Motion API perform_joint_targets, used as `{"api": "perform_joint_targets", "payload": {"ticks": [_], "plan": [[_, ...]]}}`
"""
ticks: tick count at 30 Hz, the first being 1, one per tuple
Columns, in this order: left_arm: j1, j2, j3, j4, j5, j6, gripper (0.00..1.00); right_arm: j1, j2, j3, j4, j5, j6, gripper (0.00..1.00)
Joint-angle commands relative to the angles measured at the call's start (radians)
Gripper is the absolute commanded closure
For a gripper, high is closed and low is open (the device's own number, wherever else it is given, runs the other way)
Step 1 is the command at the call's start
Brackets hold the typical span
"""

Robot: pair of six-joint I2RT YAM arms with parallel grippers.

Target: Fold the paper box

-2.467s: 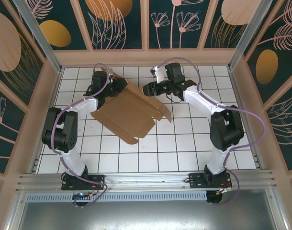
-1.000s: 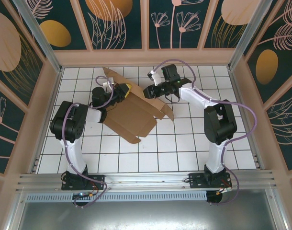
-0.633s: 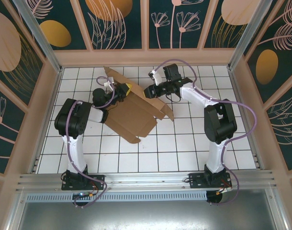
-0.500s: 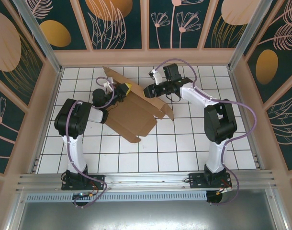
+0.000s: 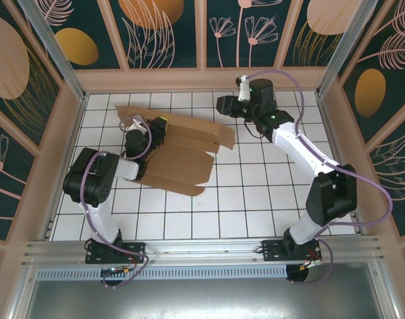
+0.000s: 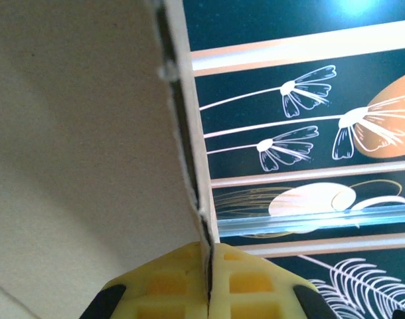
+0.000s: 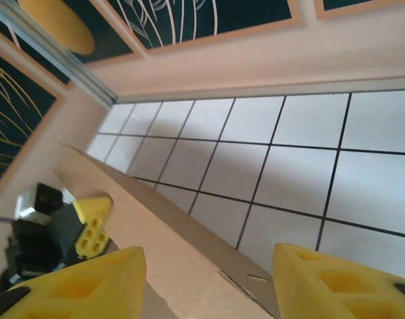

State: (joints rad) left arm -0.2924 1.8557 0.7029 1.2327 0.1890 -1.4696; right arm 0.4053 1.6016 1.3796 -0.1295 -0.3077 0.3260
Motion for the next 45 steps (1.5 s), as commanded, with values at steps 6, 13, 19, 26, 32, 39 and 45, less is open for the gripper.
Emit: {"api": "perform_joint_targets", "payload": {"ticks": [6,13,19,26,32,39,45], "plan": [[-0.133,-0.15,0.052,-0.412,-0.318,-0.047,1.0,-0.057,0.127,0.139,-0.121,-0.22,0.201,0.47],[-0.15,-0.197,0.021,-0.473,-0.407,-0.016,1.0,-0.027,0.131,0.086,-0.123,-0.148,0.234,0.43],[-0.15,-0.101,-0.002,-0.321,-0.373,-0.013,1.0,-0.005,0.131,0.025,-0.078,-0.158,0.26,0.4],[-0.149,-0.096,-0.023,-0.272,-0.375,0.005,1.0,0.007,0.155,0.026,-0.076,-0.126,0.248,0.39],[-0.15,-0.109,-0.042,-0.257,-0.364,-0.004,1.0,0.018,0.189,0.016,-0.049,-0.138,0.276,0.38],[-0.149,-0.128,-0.044,-0.267,-0.348,-0.008,1.0,0.052,0.182,-0.048,0.032,-0.158,0.327,0.36],[-0.149,-0.126,-0.045,-0.256,-0.328,-0.014,1.0,0.062,0.211,-0.113,0.263,-0.259,0.456,0.35]]}}
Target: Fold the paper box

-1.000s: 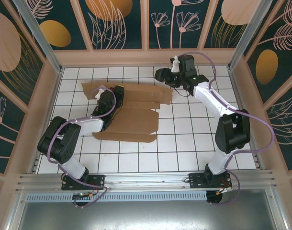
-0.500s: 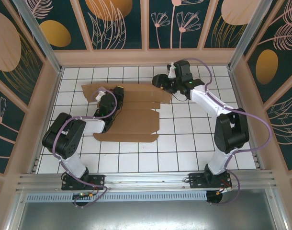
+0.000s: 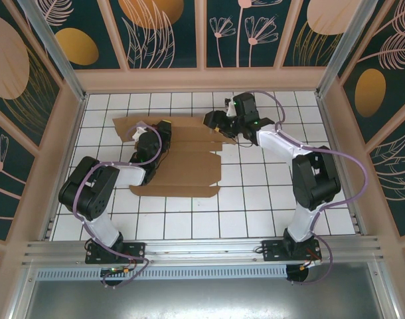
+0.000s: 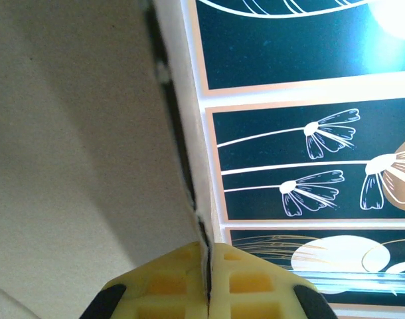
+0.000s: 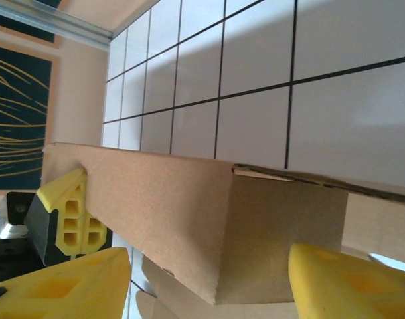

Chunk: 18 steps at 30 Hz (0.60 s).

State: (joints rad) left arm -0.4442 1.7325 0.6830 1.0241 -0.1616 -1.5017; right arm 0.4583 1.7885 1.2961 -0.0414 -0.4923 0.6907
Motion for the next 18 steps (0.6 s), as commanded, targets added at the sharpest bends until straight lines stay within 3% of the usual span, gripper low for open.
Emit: {"api": "perform_joint_targets", "payload": {"ticks": [1,11,14,18], "plan": [[0.002,-0.001,-0.024,-0.045,0.026,0.017,1.0,0.01,0.027,-0.039,0.221,-0.091,0.118,0.35],[0.003,-0.004,-0.035,-0.033,0.045,0.014,1.0,0.004,0.053,-0.153,0.583,-0.21,0.305,0.38],[0.003,-0.01,-0.04,-0.04,0.041,0.002,1.0,-0.023,0.015,-0.168,0.496,-0.168,0.242,0.38],[0.004,-0.034,-0.018,-0.102,0.042,-0.011,1.0,-0.052,-0.097,-0.169,0.212,0.029,-0.001,0.37]]}}
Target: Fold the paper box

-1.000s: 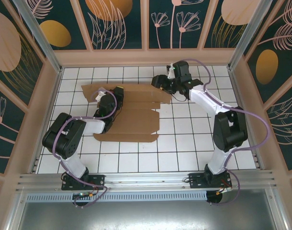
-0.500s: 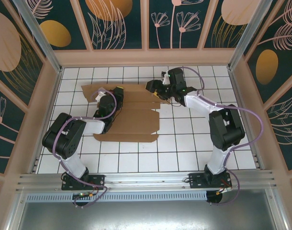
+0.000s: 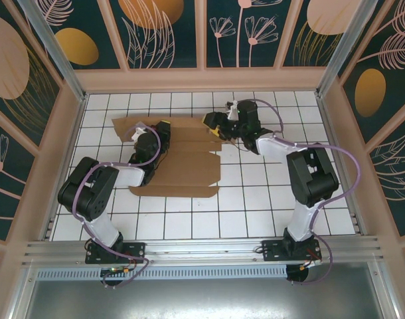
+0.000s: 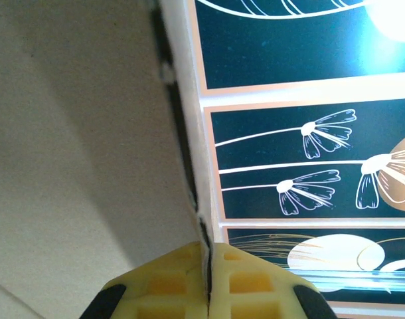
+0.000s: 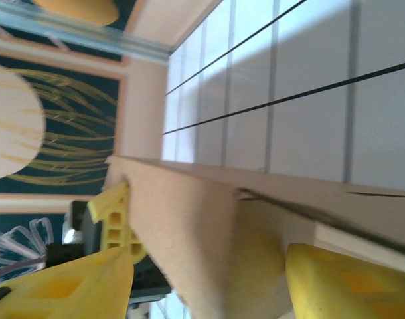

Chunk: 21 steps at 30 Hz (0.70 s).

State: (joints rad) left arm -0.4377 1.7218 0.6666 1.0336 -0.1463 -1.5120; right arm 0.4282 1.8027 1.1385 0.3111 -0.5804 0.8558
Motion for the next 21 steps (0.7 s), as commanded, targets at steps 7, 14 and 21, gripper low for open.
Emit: {"api": "perform_joint_targets", "payload": {"ticks": [7,14,21], "plan": [[0.033,-0.057,0.089,-0.248,0.097,-0.093,1.0,-0.031,-0.281,-0.178,-0.223,0.289,-0.347,0.41],[0.053,-0.092,0.111,-0.285,0.124,-0.175,1.0,0.073,-0.318,-0.295,-0.15,0.369,-0.447,0.52],[0.054,-0.117,0.111,-0.322,0.119,-0.236,1.0,0.108,-0.196,-0.325,-0.055,0.423,-0.368,0.65]]}}
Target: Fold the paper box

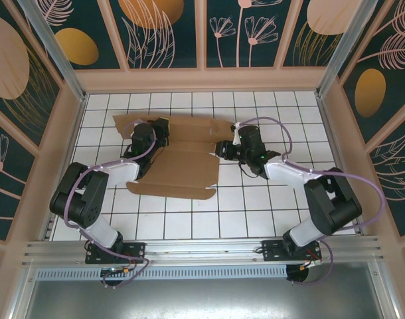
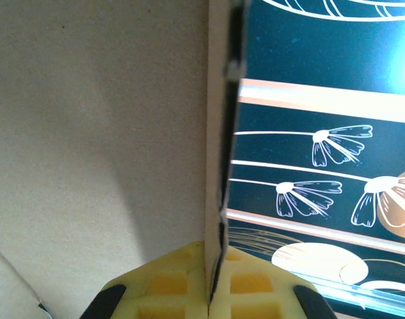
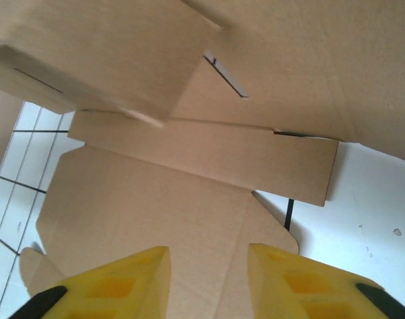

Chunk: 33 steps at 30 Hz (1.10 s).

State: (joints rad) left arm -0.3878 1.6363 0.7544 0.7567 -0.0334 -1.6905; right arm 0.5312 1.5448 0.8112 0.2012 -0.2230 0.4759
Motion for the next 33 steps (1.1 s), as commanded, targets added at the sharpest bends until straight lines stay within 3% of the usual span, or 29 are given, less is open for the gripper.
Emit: {"api": "perform_joint_targets", "payload": {"ticks": [1,9,15,19,25,33], "plan": [[0.004,-0.037,0.03,-0.065,0.004,-0.063,1.0,0.007,0.087,0.019,0.05,0.083,0.02,0.66],[0.004,-0.06,0.065,-0.161,-0.003,-0.094,1.0,0.004,0.268,0.136,0.047,0.12,0.085,0.57],[0.004,-0.054,0.066,-0.17,0.013,-0.1,1.0,-0.026,0.304,0.16,0.04,0.158,0.085,0.5],[0.004,-0.046,0.071,-0.168,0.024,-0.1,1.0,-0.061,0.333,0.173,0.057,0.101,0.086,0.48],[0.004,-0.035,0.077,-0.162,0.036,-0.106,1.0,-0.085,0.399,0.196,0.161,-0.091,0.113,0.48],[0.004,-0.024,0.096,-0.204,0.071,-0.129,1.0,-0.1,0.428,0.212,0.192,-0.042,0.125,0.48]]}}
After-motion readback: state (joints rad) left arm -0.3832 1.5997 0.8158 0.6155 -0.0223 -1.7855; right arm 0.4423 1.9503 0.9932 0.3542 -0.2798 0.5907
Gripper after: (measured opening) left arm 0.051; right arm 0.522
